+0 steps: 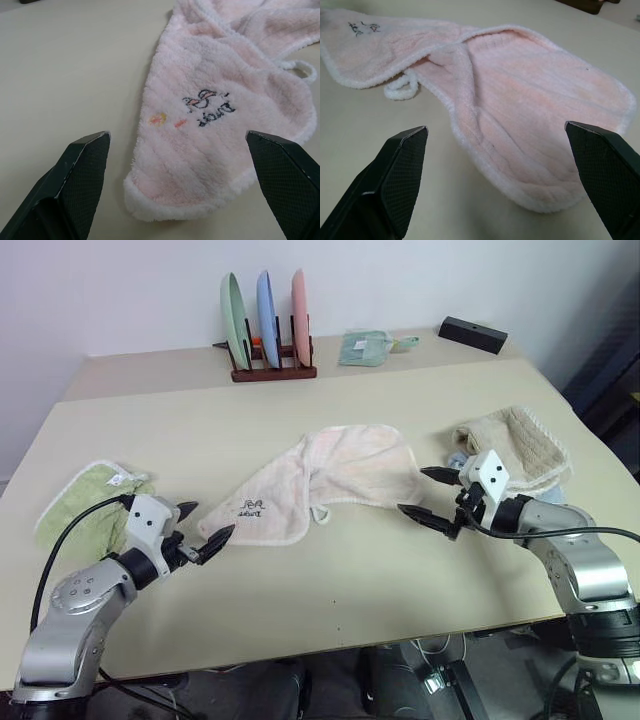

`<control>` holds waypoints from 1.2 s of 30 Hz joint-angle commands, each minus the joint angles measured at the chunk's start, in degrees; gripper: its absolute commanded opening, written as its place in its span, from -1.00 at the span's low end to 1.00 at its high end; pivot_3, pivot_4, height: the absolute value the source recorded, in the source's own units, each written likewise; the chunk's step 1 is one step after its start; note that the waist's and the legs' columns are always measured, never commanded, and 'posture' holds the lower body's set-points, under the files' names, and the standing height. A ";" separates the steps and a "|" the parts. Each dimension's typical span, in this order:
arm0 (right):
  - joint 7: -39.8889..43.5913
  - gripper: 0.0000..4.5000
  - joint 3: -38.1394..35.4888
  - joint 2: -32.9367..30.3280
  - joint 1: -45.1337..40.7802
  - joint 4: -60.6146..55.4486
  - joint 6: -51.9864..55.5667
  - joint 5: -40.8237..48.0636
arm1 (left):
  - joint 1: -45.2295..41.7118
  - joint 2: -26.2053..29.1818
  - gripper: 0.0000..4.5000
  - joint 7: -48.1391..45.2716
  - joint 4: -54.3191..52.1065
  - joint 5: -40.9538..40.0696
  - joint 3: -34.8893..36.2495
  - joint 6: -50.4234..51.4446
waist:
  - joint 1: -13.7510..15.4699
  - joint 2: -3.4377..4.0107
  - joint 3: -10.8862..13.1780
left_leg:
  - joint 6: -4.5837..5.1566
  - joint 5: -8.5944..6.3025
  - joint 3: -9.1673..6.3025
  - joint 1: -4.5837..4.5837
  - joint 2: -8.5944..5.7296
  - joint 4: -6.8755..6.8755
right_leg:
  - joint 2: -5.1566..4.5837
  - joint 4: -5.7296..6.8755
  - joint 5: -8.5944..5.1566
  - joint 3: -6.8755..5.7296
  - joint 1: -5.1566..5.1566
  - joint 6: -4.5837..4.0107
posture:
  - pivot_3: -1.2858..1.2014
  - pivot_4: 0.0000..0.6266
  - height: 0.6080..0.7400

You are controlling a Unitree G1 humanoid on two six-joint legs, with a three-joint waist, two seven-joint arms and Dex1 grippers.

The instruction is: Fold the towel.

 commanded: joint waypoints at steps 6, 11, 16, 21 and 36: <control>-0.81 1.00 -0.64 0.31 -0.23 -1.75 -1.52 -0.49 | 0.36 0.61 0.97 -0.23 -2.93 -0.66 1.19 0.47 | -0.04 0.00 0.00 | 0.00 0.00 0.00 0.00 0.00 0.00 | 0.00 0.00 0.00 0.00 -0.01 0.00 | 0.03 -0.52 1.00; -1.57 1.00 0.32 1.40 -0.78 -0.35 -3.29 -1.72 | 0.33 0.48 0.97 -0.29 -3.29 -0.24 0.42 0.28 | -0.04 0.00 0.00 | 0.00 0.00 0.00 0.00 0.00 0.00 | 0.01 0.00 0.00 0.00 -0.01 0.00 | 0.03 -0.52 1.00; -2.33 1.00 1.24 2.94 -1.26 0.16 -3.87 -2.27 | -0.90 0.58 0.97 -1.15 -2.34 0.16 -0.76 -0.56 | -0.05 0.00 0.00 | 0.00 0.00 0.00 0.00 0.00 0.00 | 0.00 0.00 0.00 0.00 -0.01 0.00 | 0.03 -0.52 1.00; 0.08 1.00 2.10 3.48 -1.15 -0.40 -1.18 0.37 | -5.21 0.72 0.97 -4.27 -1.38 -0.07 -5.91 0.65 | 0.01 0.00 0.00 | 0.00 0.00 -0.01 -0.01 0.00 0.01 | 0.00 0.00 0.00 -0.01 0.00 0.00 | 0.03 -0.52 1.00; -3.69 1.00 4.54 6.85 -1.24 -0.20 -4.63 -3.77 | -21.47 3.00 0.97 -11.98 6.62 15.48 -31.12 1.53 | -0.43 0.00 0.00 | 0.00 0.00 0.02 -0.05 -0.01 -0.05 | 0.02 0.05 0.00 0.01 -0.15 0.00 | 0.03 -0.52 1.00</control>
